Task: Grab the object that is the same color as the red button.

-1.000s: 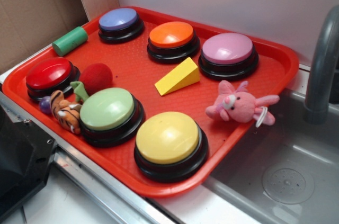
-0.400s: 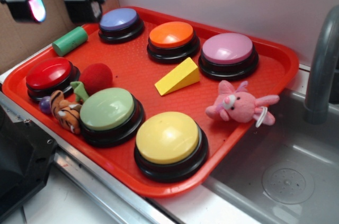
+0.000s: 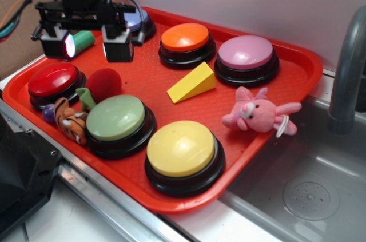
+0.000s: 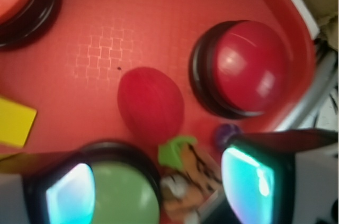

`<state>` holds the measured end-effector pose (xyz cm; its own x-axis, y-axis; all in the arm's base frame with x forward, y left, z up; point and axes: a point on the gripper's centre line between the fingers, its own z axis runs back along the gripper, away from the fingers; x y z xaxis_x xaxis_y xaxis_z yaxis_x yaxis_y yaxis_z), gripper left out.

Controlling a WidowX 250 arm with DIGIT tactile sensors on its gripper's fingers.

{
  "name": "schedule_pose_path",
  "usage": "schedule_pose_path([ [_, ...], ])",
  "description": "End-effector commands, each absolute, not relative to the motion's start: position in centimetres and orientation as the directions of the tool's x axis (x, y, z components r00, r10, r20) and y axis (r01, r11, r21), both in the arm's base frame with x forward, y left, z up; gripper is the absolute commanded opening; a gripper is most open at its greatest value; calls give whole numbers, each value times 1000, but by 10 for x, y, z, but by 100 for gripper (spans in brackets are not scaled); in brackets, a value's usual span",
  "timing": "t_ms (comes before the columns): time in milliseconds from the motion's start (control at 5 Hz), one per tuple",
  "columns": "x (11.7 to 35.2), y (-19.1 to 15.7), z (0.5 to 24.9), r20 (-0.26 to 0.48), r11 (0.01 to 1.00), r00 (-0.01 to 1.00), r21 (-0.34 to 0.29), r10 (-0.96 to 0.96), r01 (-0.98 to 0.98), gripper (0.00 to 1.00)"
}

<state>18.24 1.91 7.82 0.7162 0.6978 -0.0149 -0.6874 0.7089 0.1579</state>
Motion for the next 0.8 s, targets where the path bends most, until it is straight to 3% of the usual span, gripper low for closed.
schedule_pose_path([
  [0, 186, 37, 53, -13, 661, 669, 169, 743, -731, 100],
  [600, 188, 37, 40, -66, 639, 637, 140, 768, -756, 100],
])
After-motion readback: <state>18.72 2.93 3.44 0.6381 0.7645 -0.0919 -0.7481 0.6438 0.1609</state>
